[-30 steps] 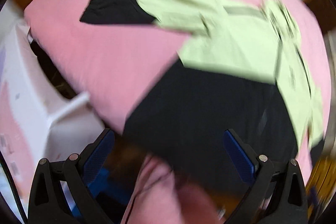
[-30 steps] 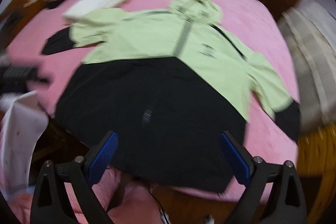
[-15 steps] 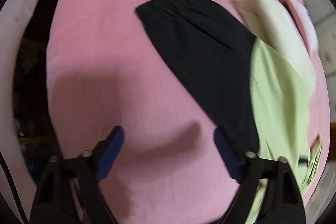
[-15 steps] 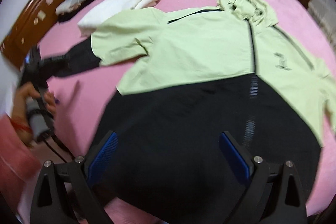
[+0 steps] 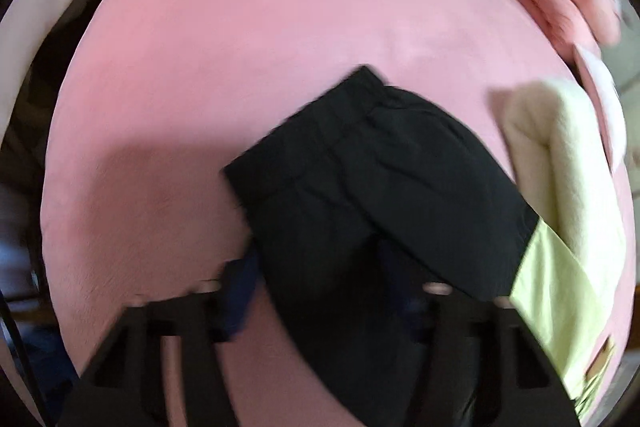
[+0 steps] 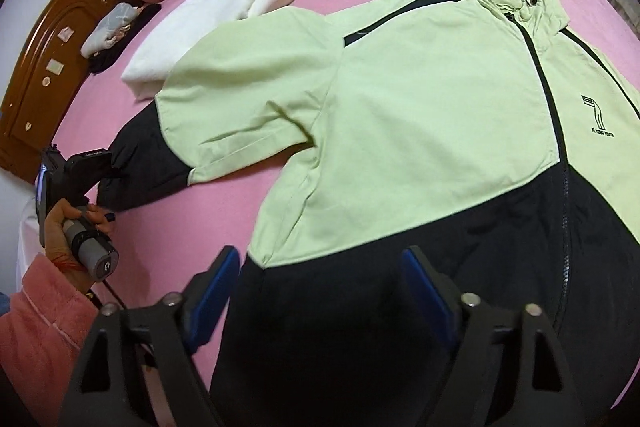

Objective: Fold large clothes
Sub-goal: 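Grasp the black sleeve cuff with the left gripper and lift it, then carry the held sleeve across the jacket body toward the zipper and release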

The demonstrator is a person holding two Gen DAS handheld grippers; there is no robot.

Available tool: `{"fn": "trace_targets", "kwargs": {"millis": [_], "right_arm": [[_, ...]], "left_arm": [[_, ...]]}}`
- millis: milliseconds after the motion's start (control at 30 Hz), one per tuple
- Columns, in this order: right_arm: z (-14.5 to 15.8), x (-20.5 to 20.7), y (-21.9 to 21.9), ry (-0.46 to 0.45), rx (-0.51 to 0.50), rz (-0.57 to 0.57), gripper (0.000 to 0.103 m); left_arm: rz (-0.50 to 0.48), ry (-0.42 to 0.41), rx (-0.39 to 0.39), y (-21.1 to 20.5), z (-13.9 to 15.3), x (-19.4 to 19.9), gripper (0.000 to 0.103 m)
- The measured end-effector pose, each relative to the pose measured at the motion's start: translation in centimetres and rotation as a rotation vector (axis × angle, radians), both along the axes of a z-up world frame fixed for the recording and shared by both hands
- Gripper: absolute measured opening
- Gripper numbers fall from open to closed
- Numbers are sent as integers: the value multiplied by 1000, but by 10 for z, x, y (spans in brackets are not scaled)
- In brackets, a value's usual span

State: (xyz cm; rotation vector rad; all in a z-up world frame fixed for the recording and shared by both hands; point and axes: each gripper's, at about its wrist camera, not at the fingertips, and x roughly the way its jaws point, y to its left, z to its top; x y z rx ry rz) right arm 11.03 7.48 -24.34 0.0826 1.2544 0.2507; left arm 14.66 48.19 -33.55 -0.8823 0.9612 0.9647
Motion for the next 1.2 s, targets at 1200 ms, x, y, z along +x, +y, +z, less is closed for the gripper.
{"fn": "trace_targets", "kwargs": {"millis": [1200], "right_arm": [[28,4,-275,-196,68,-336,78]], "left_arm": [[-1024,-294,242,-466,141,149,16]]}}
